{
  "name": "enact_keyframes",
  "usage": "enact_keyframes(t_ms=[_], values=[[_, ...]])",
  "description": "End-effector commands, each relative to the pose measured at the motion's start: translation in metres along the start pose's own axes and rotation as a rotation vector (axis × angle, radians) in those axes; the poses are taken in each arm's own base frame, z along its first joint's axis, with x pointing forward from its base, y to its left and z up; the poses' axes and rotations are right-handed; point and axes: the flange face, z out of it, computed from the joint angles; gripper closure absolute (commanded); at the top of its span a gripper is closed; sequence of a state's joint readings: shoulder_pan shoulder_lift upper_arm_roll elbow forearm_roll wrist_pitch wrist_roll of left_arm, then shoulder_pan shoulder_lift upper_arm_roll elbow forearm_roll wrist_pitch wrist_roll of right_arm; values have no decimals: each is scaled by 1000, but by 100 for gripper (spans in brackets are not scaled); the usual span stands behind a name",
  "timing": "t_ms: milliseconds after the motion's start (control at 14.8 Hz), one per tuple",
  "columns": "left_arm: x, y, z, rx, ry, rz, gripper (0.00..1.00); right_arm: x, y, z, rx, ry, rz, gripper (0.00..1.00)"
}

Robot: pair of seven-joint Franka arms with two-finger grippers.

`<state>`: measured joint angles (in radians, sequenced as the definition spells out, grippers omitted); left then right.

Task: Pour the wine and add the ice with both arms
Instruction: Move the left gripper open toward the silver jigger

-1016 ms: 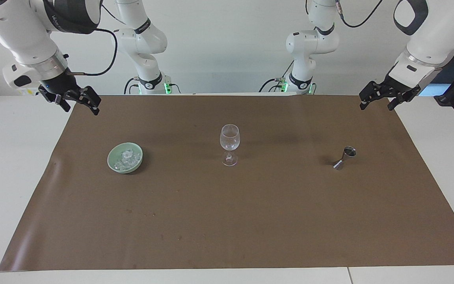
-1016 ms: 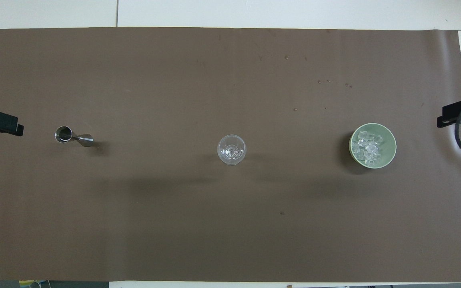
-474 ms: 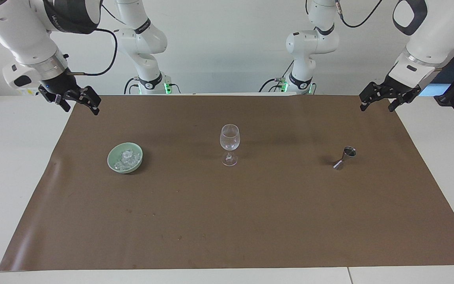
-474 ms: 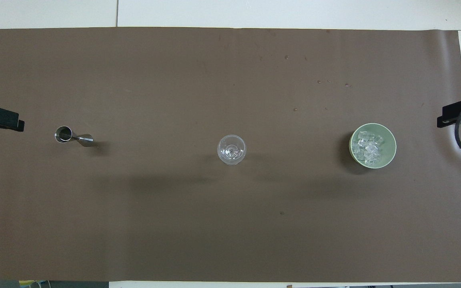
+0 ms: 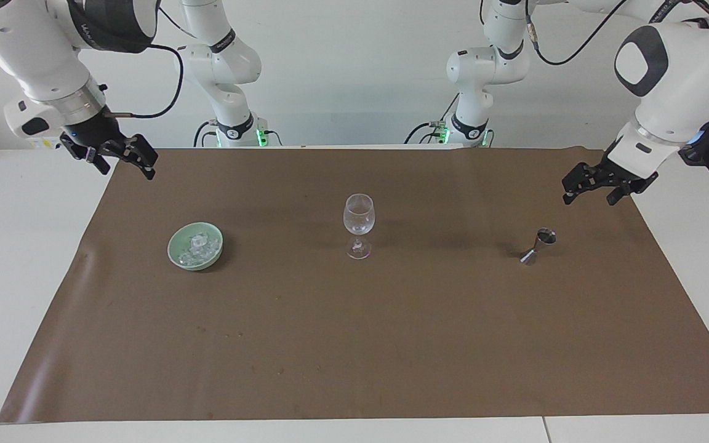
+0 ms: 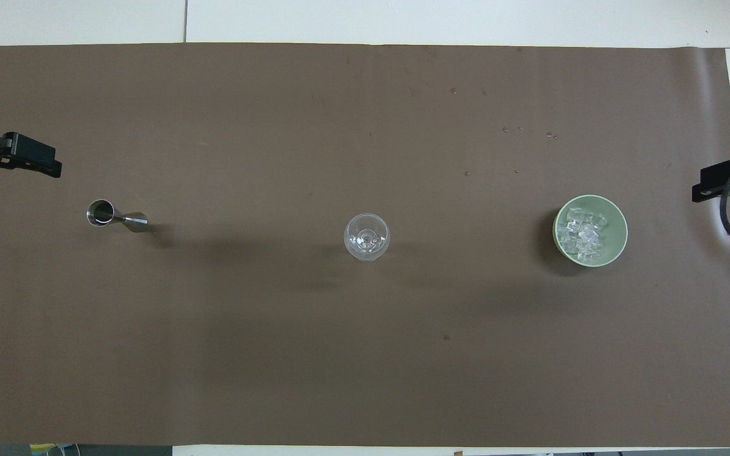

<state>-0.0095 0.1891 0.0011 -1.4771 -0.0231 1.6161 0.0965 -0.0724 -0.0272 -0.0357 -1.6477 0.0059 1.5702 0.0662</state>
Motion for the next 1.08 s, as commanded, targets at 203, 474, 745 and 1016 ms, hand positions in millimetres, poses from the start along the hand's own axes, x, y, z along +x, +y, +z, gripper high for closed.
enact_keyframes(t_ms=[203,474,745,1016], values=[[35,-40,41,-97,-103,-209,0,-4,3,-1,16,2,-9,0],[34,-83,60,-254,-151,-606,0,-4,3,-1,16,2,-9,0],[24,-103,96,-331,-261,-989,0,-4,3,-1,16,2,-9,0],[-13,-117,139,-372,-396,-1220,0,-4,3,-1,16,2,-9,0]])
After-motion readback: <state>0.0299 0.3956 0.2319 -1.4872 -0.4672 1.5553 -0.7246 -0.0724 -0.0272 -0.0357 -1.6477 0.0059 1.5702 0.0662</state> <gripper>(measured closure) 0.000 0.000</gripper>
